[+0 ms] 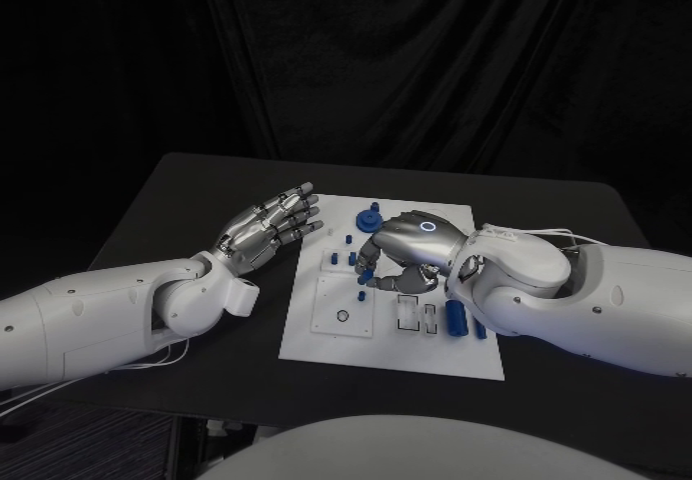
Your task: Assemble the parts on the task board
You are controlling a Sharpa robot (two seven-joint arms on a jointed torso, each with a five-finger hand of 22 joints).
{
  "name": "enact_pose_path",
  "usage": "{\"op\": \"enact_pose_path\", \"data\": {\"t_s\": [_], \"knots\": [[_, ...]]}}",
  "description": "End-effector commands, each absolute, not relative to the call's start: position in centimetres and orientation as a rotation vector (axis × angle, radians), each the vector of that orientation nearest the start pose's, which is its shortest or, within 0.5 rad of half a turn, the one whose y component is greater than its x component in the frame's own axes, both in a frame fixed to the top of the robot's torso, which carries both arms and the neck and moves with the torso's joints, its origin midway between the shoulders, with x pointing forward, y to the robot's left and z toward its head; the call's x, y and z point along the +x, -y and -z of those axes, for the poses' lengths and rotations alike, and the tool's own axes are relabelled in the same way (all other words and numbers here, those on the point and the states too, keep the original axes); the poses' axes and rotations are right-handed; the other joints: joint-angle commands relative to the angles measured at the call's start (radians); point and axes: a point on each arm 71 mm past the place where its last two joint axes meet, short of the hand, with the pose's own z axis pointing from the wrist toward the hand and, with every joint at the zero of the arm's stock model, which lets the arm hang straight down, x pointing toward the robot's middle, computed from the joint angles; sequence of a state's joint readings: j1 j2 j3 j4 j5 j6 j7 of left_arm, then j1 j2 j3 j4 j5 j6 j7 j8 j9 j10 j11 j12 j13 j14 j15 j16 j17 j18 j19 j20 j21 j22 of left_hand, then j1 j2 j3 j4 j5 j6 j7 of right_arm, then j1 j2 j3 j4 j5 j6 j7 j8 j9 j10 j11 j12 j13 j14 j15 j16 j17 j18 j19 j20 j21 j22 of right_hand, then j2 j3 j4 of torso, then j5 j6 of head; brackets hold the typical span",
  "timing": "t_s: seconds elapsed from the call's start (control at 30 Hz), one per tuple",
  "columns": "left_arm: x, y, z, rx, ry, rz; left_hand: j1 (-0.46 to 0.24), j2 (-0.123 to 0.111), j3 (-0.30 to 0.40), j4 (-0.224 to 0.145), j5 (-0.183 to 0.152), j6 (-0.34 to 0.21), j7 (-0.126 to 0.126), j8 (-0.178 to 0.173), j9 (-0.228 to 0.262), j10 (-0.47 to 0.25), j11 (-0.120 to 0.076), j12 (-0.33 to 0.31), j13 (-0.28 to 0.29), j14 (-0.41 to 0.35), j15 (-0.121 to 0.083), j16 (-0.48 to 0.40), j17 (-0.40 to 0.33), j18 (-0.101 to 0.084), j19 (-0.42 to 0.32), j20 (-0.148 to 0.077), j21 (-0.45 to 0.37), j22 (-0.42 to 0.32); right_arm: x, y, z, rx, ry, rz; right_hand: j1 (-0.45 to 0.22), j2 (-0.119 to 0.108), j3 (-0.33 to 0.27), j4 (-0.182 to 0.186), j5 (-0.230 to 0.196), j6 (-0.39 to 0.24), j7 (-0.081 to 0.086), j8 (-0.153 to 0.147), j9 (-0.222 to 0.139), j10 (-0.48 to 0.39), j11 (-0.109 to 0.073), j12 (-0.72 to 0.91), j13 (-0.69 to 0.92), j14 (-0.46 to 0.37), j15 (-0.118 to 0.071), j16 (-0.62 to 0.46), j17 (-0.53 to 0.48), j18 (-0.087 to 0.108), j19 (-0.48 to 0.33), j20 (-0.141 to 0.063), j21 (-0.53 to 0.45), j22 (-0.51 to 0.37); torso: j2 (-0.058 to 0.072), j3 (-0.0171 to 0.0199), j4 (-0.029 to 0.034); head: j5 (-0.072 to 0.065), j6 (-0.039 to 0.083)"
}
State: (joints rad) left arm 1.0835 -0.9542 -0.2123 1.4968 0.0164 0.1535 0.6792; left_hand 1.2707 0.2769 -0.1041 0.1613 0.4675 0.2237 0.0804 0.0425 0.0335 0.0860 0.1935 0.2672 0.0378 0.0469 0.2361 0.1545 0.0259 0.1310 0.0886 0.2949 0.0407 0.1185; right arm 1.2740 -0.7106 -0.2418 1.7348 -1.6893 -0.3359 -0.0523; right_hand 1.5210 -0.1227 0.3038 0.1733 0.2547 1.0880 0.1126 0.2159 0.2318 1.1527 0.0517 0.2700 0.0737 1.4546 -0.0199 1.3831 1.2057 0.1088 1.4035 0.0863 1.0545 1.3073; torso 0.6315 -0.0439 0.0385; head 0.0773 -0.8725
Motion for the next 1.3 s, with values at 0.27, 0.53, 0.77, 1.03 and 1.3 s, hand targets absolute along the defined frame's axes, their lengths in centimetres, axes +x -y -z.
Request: {"op": "enact_pose_path", "data": {"t_s": [0.27,0.53,0.77,1.03,1.3], "knots": [[42.6,-25.6,26.5,-1.117,-1.414,1.957,0.006,0.006,0.007,-0.001,0.007,0.007,-0.001,0.004,0.001,0.003,0.007,0.005,0.002,-0.001,0.009,0.006,0.002,-0.01,0.007,-0.002,0.007,0.002,39.6,5.2,21.7,-0.792,-1.514,-0.927,0.002,0.01,0.002,-0.009,-0.007,0.01,-0.007,0.007,0.113,0.011,0.001,-0.007,0.001,0.01,0.0,0.006,0.006,-0.015,0.009,0.0,0.015,0.142,0.0,0.0008,0.0002,0.012,0.0],[42.7,-25.5,26.5,-1.116,-1.416,1.959,0.006,0.005,0.007,-0.002,0.007,0.008,0.002,0.004,0.001,0.002,0.006,0.005,0.002,-0.001,0.009,0.006,0.002,-0.01,0.008,-0.002,0.007,0.001,39.5,4.6,23.0,-0.803,-1.54,-0.93,0.003,0.009,0.002,-0.011,-0.008,0.011,-0.008,0.008,0.116,0.014,0.0,-0.01,0.002,0.011,-0.001,0.008,0.009,-0.016,0.011,-0.001,0.021,0.144,0.0,0.0006,0.0001,0.014,0.0],[42.8,-25.6,26.6,-1.117,-1.418,1.957,0.006,0.005,0.007,-0.002,0.007,0.008,0.002,0.004,0.001,0.002,0.006,0.005,0.002,-0.001,0.009,0.006,0.002,-0.01,0.008,-0.002,0.007,0.001,39.1,4.4,23.6,-0.794,-1.553,-0.935,0.006,0.01,0.003,-0.013,-0.009,0.012,-0.008,0.008,0.119,0.016,-0.001,-0.011,0.002,0.011,-0.001,0.007,0.008,-0.016,0.011,-0.002,0.02,0.143,0.0,0.0008,-0.0007,0.01,0.0],[42.8,-25.4,26.6,-1.118,-1.423,1.961,0.006,0.005,0.008,-0.002,0.007,0.008,0.004,0.005,0.001,0.001,0.005,0.004,0.001,-0.001,0.009,0.006,0.001,-0.011,0.009,-0.002,0.007,0.001,38.8,4.2,24.3,-0.787,-1.577,-0.933,0.008,0.011,0.004,-0.017,-0.007,0.016,-0.008,0.01,0.124,0.023,-0.002,-0.013,0.003,0.011,-0.003,0.007,0.008,-0.017,0.012,-0.003,0.025,0.144,0.0,0.0007,-0.0013,0.006,0.0],[42.8,-25.3,26.6,-1.119,-1.427,1.96,0.006,0.005,0.008,-0.002,0.007,0.008,0.005,0.005,0.001,0.001,0.005,0.004,0.001,-0.001,0.009,0.006,0.001,-0.011,0.009,-0.002,0.007,0.001,38.7,4.3,25.2,-0.777,-1.614,-0.916,0.009,0.011,0.004,-0.019,-0.006,0.016,-0.008,0.009,0.126,0.025,-0.003,-0.015,0.003,0.009,-0.003,0.003,0.0,-0.015,0.01,-0.003,0.019,0.142,0.0,0.0001,-0.0017,0.003,0.0]]}}
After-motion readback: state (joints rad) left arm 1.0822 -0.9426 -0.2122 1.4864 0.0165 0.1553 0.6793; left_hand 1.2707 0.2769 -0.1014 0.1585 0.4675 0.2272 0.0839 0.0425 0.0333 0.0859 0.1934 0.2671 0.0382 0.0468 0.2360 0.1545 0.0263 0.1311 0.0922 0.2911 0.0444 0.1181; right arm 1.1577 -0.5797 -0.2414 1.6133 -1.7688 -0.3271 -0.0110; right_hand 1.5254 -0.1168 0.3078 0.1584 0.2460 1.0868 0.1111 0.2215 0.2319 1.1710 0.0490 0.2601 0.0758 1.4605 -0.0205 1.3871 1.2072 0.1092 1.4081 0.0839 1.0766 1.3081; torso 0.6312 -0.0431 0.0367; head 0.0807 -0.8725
